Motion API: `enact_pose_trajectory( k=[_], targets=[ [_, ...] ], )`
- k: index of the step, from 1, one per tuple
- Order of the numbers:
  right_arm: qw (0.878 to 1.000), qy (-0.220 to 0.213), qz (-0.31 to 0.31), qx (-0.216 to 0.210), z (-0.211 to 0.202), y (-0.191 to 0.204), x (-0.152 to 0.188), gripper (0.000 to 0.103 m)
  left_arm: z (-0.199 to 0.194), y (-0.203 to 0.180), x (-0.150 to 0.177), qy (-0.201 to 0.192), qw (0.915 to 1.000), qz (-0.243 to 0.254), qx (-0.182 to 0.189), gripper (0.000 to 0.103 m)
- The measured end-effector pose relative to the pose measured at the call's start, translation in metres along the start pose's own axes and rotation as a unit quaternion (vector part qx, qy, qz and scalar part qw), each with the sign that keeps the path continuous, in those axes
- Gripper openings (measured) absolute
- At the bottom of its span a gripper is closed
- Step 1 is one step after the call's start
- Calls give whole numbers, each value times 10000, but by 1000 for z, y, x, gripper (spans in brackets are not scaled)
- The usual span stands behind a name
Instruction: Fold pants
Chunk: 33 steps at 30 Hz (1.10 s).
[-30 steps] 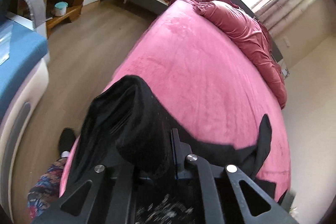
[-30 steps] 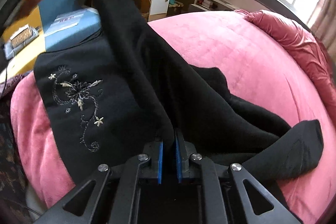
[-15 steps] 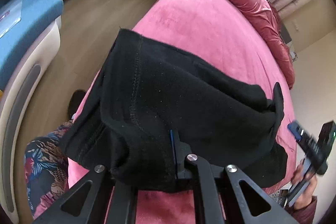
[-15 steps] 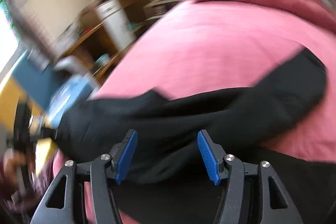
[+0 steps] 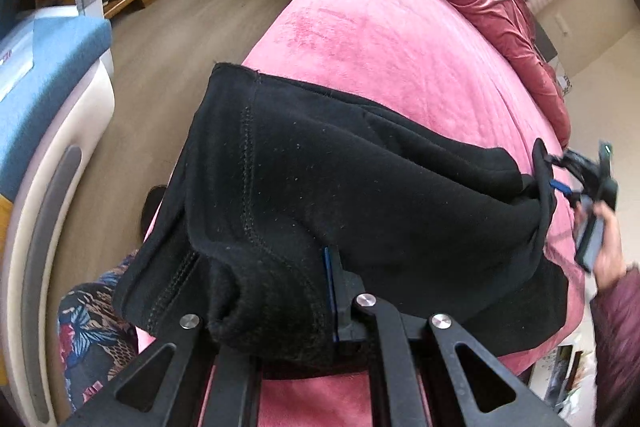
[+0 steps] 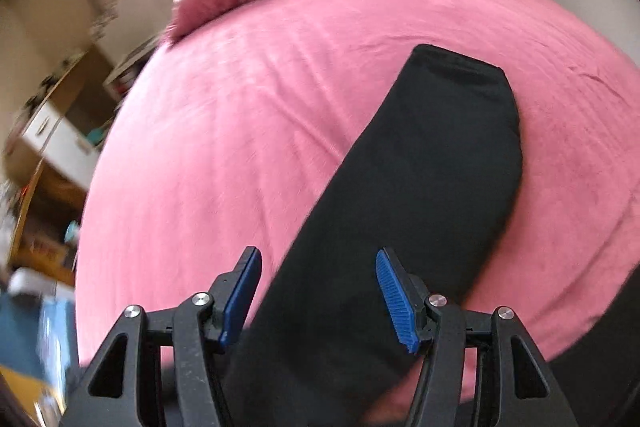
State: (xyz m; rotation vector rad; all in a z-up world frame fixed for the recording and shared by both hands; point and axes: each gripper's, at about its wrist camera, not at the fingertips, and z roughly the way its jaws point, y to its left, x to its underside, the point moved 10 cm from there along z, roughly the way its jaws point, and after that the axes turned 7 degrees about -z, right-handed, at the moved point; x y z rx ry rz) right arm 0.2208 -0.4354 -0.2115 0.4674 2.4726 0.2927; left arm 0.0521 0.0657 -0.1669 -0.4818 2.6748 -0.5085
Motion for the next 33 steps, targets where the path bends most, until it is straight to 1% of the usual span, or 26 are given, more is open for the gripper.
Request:
enact_pose_trajectory(
  k=[2,4,5,6,7,8,9,14,17,18,21,24,26,27,29,30,33],
  targets=[
    [9995,216,51,241,22,-2,-4,61,0,-1,-1,-3,10000,38,-26,9],
    [9979,466,9,446,40,-8,-1,61,0,-2,-4,-7,10000,5,-4,9],
    [9974,484,-81,523,44,-7,1,60,1,-5,-6,-19,10000,-8,4,9],
    [9964,484,-187,668,46,-7,1,46,-1,-6,-7,-42,10000,-8,11,9],
    [9950,477,-293,829,46,-8,1,25,-2,-6,-9,-80,10000,6,3,9],
    [9967,433,-258,640,44,-6,1,19,-3,-7,-11,-111,9999,17,0,9],
    [9974,388,-245,561,39,-5,0,7,-4,-8,-13,-146,9999,28,6,9],
    [9991,-63,-200,359,1,-11,0,7,-9,-14,-21,-272,9996,99,-30,9],
    [9990,-412,86,118,-35,-34,4,7,-12,-17,-26,-339,9993,176,-45,9],
    [9987,-481,148,66,-43,-38,8,7,-15,-17,-29,-391,9990,190,-42,9],
    [9958,-769,482,-132,-81,-68,30,7,-20,-19,-34,-454,9988,172,40,9],
    [9899,-955,998,-305,-114,-107,66,7,-20,-20,-33,-472,9986,246,39,9],
    [9860,-923,1335,-389,-126,-133,91,7,-18,-21,-32,-444,9987,262,33,9],
    [9833,-861,1551,-419,-128,-151,111,7,-17,-20,-31,-429,9987,266,25,9],
    [9802,-741,1780,-444,-124,-169,140,7,-15,-19,-28,-385,9989,262,1,9],
    [9806,-647,1815,-355,-123,-180,159,7,-12,-17,-27,-343,9991,237,-21,9],
    [9815,-396,1864,-157,-115,-200,188,8,-8,-13,-25,-284,9993,210,-75,9]
  ],
)
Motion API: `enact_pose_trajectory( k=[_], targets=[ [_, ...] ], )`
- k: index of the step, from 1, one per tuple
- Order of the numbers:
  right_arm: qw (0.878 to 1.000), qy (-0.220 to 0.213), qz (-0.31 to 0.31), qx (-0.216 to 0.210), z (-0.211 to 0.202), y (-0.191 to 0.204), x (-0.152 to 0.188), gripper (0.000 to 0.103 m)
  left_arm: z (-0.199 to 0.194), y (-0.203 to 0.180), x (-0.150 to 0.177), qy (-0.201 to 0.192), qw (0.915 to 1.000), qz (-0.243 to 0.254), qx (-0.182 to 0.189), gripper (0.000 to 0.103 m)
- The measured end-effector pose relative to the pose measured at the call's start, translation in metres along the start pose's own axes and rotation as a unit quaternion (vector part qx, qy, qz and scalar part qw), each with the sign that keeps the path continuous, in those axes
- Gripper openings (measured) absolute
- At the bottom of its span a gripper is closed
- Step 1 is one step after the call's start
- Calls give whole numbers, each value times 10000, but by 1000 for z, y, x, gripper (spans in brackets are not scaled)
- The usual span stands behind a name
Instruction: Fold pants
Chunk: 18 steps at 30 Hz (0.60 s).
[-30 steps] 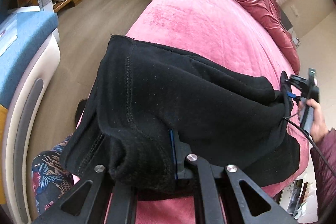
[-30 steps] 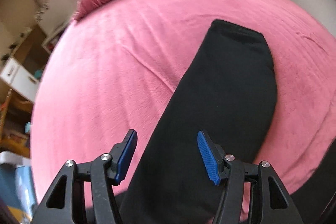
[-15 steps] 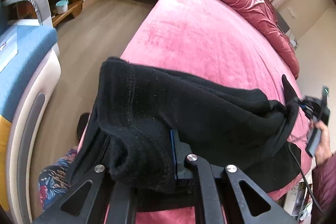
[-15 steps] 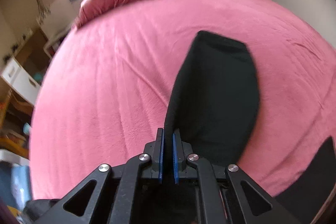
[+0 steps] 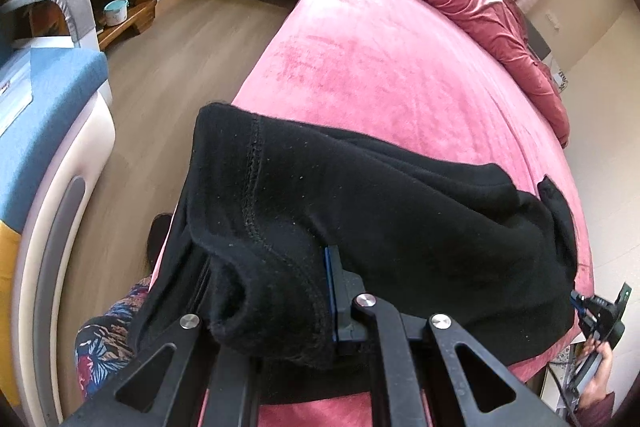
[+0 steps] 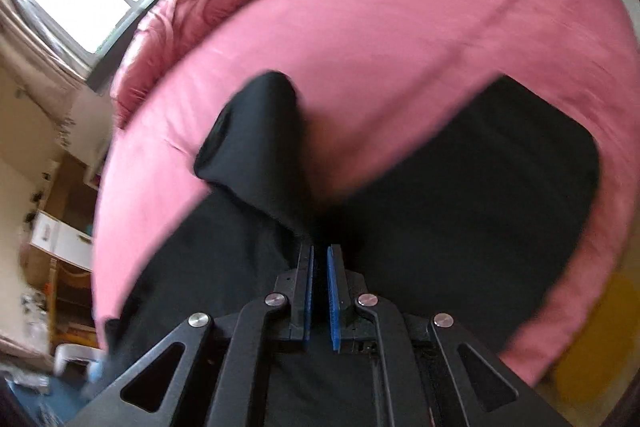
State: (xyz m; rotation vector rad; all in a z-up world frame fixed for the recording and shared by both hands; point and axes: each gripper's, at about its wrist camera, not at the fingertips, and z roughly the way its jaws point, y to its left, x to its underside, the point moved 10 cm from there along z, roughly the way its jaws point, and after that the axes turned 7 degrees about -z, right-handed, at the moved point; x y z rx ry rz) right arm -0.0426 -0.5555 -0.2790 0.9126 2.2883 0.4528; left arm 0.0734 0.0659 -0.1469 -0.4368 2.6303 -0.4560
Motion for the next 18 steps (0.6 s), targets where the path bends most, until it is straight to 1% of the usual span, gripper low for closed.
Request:
enact_pose_trajectory(
  k=[2,4,6,8,9,10,12,13,14,15,16,17,18],
  targets=[
    [9991,30,-214,357,-1,-12,1,9,1,0,2,10,10000,-4,-35,9],
    [9951,-114,-641,744,-10,-15,-10,12,3,0,2,7,10000,-5,-80,9],
    [9910,-276,-1085,736,-18,1,-23,16,3,1,3,11,9999,2,-111,9],
    [9819,-454,-1733,617,-20,33,-38,40,6,1,4,27,9999,-1,-145,9],
    [9748,-527,-2089,575,-19,52,-43,64,7,2,4,47,9999,-29,-150,9],
    [9647,-604,-2508,537,-14,76,-45,74,7,3,5,60,9999,-60,-149,9],
    [9425,-616,-3215,668,1,111,-46,73,7,4,6,63,9998,-51,-174,9],
    [9269,-594,-3606,852,14,126,-47,73,8,4,7,72,9998,-42,-192,9],
    [9141,-572,-3888,1002,24,135,-47,73,7,4,7,77,9998,-43,-200,9],
    [8977,-518,-4210,1193,39,144,-47,73,8,4,6,81,9997,-47,-210,9],
    [8803,-439,-4494,1457,55,149,-48,71,8,3,6,78,9997,-43,-220,9],
    [8694,-379,-4633,1673,68,151,-50,71,8,2,5,70,9997,-26,-232,9],
    [8597,-292,-4715,1944,84,149,-54,68,8,2,4,59,9997,-7,-244,9]
  ],
)
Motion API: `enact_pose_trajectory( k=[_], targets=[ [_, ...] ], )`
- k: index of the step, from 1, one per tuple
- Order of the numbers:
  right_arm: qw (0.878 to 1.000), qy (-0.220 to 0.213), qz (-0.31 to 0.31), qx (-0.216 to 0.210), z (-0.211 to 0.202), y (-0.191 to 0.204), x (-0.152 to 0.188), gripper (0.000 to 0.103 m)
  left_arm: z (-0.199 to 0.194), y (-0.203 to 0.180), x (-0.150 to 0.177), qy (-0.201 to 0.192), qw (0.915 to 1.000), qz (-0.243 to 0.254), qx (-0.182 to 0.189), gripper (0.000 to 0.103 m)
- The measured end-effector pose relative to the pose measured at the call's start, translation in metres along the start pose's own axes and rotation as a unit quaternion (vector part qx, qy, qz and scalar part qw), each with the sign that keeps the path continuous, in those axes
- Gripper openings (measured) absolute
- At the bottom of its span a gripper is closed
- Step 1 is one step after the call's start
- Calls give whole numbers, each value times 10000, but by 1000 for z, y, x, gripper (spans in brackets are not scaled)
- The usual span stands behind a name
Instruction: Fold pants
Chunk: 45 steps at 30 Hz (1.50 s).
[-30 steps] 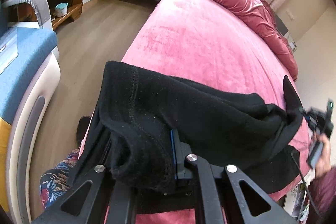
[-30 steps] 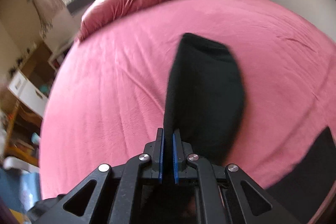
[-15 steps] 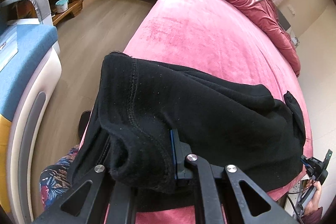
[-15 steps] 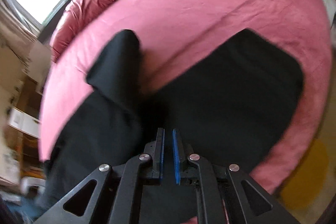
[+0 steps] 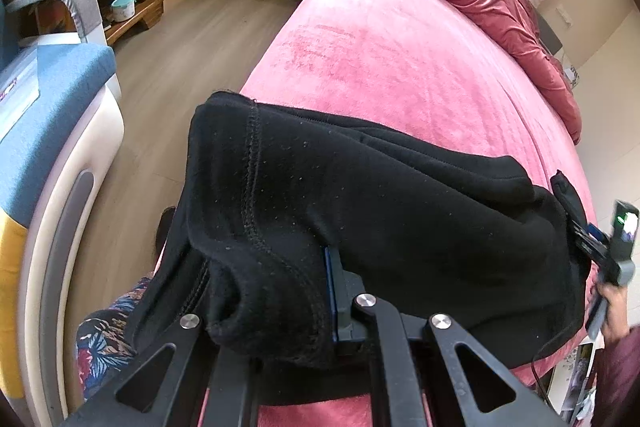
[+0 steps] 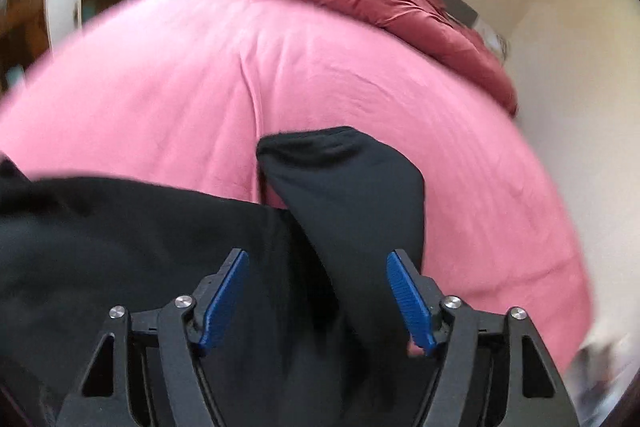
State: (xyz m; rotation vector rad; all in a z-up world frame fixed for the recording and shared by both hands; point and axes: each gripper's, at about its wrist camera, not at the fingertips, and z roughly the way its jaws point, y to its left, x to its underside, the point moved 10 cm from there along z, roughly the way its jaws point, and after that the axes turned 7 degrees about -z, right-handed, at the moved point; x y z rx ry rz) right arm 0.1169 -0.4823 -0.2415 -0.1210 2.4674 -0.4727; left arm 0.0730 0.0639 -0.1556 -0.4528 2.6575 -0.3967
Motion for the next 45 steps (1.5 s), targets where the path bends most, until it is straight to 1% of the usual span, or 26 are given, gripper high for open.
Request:
enact_pose_trajectory(
  k=[2,3,4,5,6,8,10,12,13,14,16,18,19,21,24,27,29,31,33,35,36,37,39,42,44,45],
  targets=[
    [9994,300,-31,172,19,-5,2,52,-1,-2,-2,-24,10000,37,-14,9],
    [9989,433,55,187,27,-9,3,23,-2,-2,-2,-33,10000,52,-11,9],
    [9984,463,313,102,28,-16,5,6,-4,-3,-3,-57,9999,87,-11,9],
    [9970,368,682,-45,23,-26,5,6,-5,-4,-3,-79,9999,110,-12,9],
    [9954,287,900,-144,20,-34,5,6,-6,-4,-4,-90,9999,124,-8,9],
    [9893,51,1417,-356,0,-57,9,6,-8,-5,-4,-88,9999,145,17,9],
    [9794,-148,1929,-583,-19,-83,17,6,-10,-6,-4,-96,9998,180,40,9],
    [9650,-303,2481,-793,-31,-109,26,6,-13,-6,-4,-84,9998,131,130,9],
    [9539,-368,2840,-904,-41,-126,38,6,-16,-6,-4,-90,9997,118,173,9],
    [9395,-424,3240,-1031,-51,-143,54,6,-19,-6,-4,-108,9997,123,198,9],
    [9146,-496,3840,-1167,-63,-166,81,6,-26,-6,-5,-142,9994,104,295,9],
    [8764,-535,4589,-1362,-69,-191,122,6,-30,-5,-5,-145,9992,87,357,9],
    [8598,-532,4870,-1437,-71,-198,142,6,-31,-5,-5,-142,9991,53,398,9],
    [8413,-424,5174,-1504,-63,-201,173,6,-31,-2,-6,-135,9991,1,409,8],
    [8024,-58,5695,-1782,-34,-189,225,6,-27,7,0,-28,9990,-168,424,8],
    [7718,262,6047,-1946,-7,-167,266,6,-22,15,10,96,9993,-190,306,8],
    [7585,315,6181,-2041,6,-155,279,7,-17,17,16,172,9996,-141,201,8],
    [7484,214,6296,-2072,8,-153,283,11,-12,20,20,232,9996,-127,122,8],
    [7445,176,6356,-2036,6,-159,286,14,-9,22,21,261,9995,-173,99,8],
    [7472,141,6364,-1910,3,-170,288,14,-8,22,20,248,9995,-172,91,8],
    [7496,114,6358,-1837,0,-175,288,17,-9,21,19,233,9995,-172,98,8],
    [7555,116,6319,-1728,-4,-180,287,15,-10,21,19,219,9995,-174,112,8],
    [7642,22,6235,-1651,-11,-188,284,7,-13,21,17,196,9995,-194,163,8],
    [7812,-12,6065,-1481,-29,-198,281,6,-15,27,17,199,9993,-246,194,8],
    [7837,16,6057,-1376,-31,-202,284,6,-16,31,18,217,9992,-284,205,8],
    [7804,46,6101,-1369,-31,-201,287,6,-15,32,19,231,9991,-289,219,8]
  ],
)
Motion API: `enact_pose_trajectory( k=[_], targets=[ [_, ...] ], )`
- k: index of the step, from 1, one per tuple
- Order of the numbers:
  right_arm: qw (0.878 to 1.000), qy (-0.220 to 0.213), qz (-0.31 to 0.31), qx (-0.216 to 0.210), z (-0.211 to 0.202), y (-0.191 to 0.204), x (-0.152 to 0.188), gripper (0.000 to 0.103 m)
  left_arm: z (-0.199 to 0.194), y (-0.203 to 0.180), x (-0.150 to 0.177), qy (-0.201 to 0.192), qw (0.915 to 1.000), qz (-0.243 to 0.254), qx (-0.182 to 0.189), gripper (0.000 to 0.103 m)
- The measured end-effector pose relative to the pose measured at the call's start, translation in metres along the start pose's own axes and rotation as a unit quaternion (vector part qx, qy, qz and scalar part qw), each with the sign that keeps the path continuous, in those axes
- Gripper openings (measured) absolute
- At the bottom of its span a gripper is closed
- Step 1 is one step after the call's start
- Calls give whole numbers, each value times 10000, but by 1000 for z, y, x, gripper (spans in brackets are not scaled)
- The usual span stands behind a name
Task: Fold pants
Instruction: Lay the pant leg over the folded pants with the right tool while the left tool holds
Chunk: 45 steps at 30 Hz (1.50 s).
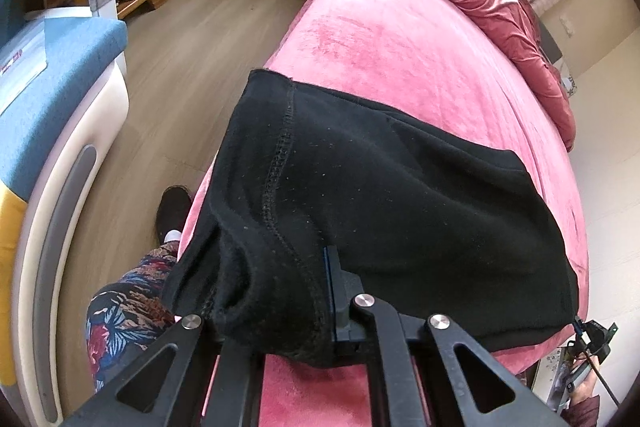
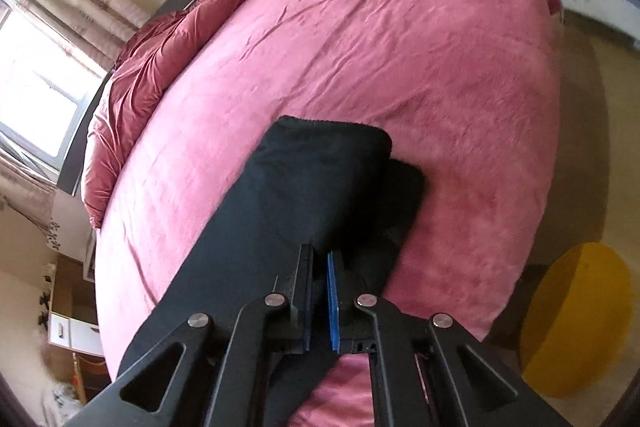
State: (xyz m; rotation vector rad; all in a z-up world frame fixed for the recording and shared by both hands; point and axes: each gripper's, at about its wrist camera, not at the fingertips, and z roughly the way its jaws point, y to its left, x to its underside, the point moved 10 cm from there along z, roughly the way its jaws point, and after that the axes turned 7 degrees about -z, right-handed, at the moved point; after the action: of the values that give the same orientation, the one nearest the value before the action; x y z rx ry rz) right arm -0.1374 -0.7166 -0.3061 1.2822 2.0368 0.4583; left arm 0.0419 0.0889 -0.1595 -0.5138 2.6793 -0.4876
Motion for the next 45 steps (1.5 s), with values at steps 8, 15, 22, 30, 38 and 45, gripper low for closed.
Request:
enact_pose_trajectory(
  k=[8,15,22,30,38,45],
  targets=[
    [9988,371,-325,-24,-3,10,30,12,5,-5,1,43,9999,118,-74,8],
    [9883,1098,-528,-922,-19,52,94,76,8,-5,2,23,9997,186,-143,10],
    [9564,2058,-711,-1946,2,123,182,47,7,-7,3,-24,9998,170,-58,10],
    [9492,2370,-832,-1893,24,145,217,43,4,-6,4,-115,9996,269,-14,10],
    [9533,2016,-1498,-1678,15,169,216,6,-14,-14,3,-265,9985,476,43,8],
    [9494,1951,-1810,-1671,-9,166,210,6,-9,-2,11,10,9990,440,-38,8]
  ],
)
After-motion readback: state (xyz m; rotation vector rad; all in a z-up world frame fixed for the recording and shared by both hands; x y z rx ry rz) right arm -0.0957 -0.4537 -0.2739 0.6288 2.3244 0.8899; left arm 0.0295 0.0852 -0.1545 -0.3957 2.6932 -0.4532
